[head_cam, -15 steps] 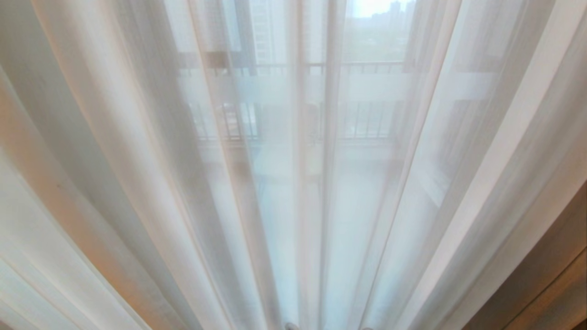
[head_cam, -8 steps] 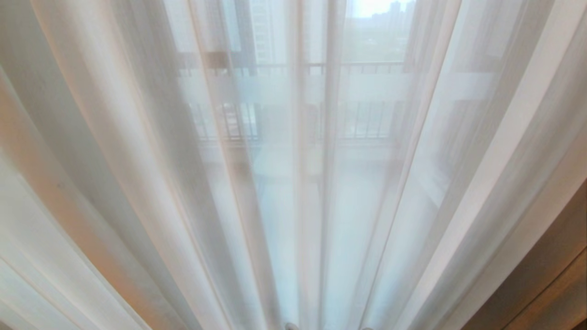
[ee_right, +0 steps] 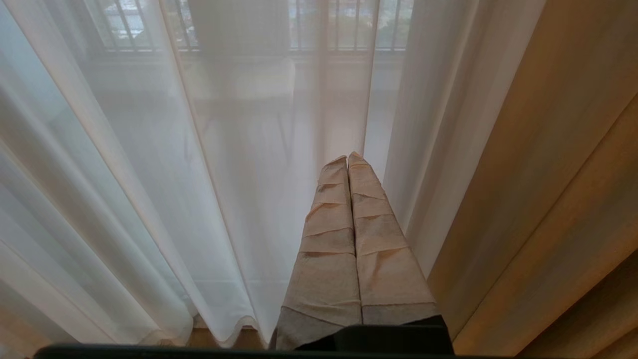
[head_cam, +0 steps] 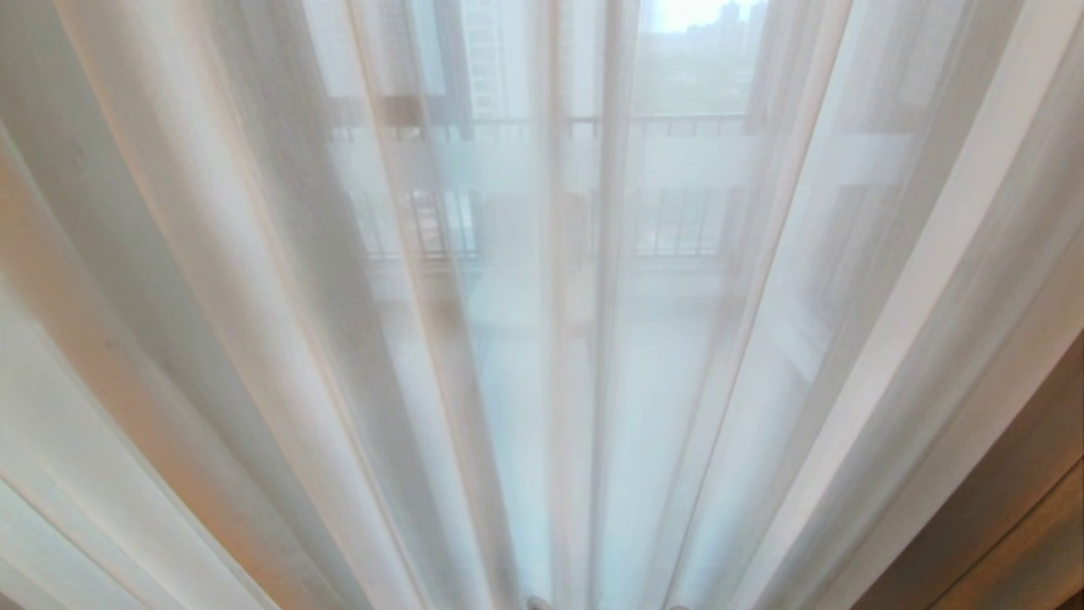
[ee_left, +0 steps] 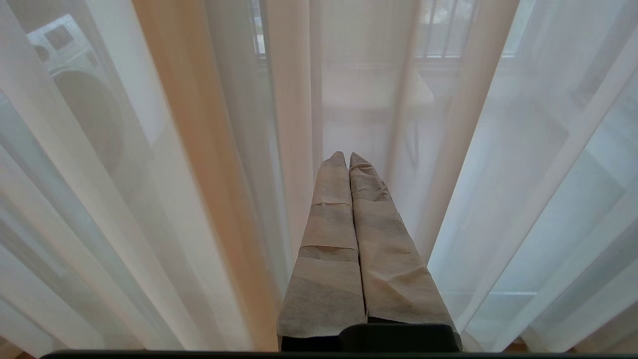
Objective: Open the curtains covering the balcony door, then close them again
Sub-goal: Close the outer curtains on both sides
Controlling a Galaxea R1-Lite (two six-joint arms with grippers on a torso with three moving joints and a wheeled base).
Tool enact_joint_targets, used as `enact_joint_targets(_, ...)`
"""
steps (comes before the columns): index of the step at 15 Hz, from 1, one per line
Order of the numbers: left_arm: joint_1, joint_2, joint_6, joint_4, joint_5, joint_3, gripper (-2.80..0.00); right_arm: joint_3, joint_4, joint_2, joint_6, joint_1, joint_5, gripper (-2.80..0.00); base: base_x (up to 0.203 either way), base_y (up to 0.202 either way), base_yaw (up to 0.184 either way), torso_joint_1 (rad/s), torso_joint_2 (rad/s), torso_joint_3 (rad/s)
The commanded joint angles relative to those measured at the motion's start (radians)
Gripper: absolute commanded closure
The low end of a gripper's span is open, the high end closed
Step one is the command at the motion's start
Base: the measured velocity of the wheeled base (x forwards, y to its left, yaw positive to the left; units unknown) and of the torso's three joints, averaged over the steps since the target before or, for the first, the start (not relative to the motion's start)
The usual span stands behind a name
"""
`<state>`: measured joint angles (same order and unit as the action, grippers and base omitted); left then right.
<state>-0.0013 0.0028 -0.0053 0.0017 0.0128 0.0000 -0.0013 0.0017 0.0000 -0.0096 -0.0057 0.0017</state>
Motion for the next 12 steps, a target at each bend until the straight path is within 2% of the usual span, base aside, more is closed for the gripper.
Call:
enact_joint_targets(1,0.000,-0.003,-0.001,0.000,0.000,0.000,0.00,0.000,0.000,0.002,-0.001,0.000,0.000,0.00,0.000,0.000,0.000,0.000,0.00,0.000)
enact_joint_targets(12,-0.001,-0.003,-0.002,0.000,0.001,0.000,0.00,0.000,0.000,0.002,-0.001,0.000,0.001,0.00,0.000,0.000,0.000,0.000,0.00,0.000)
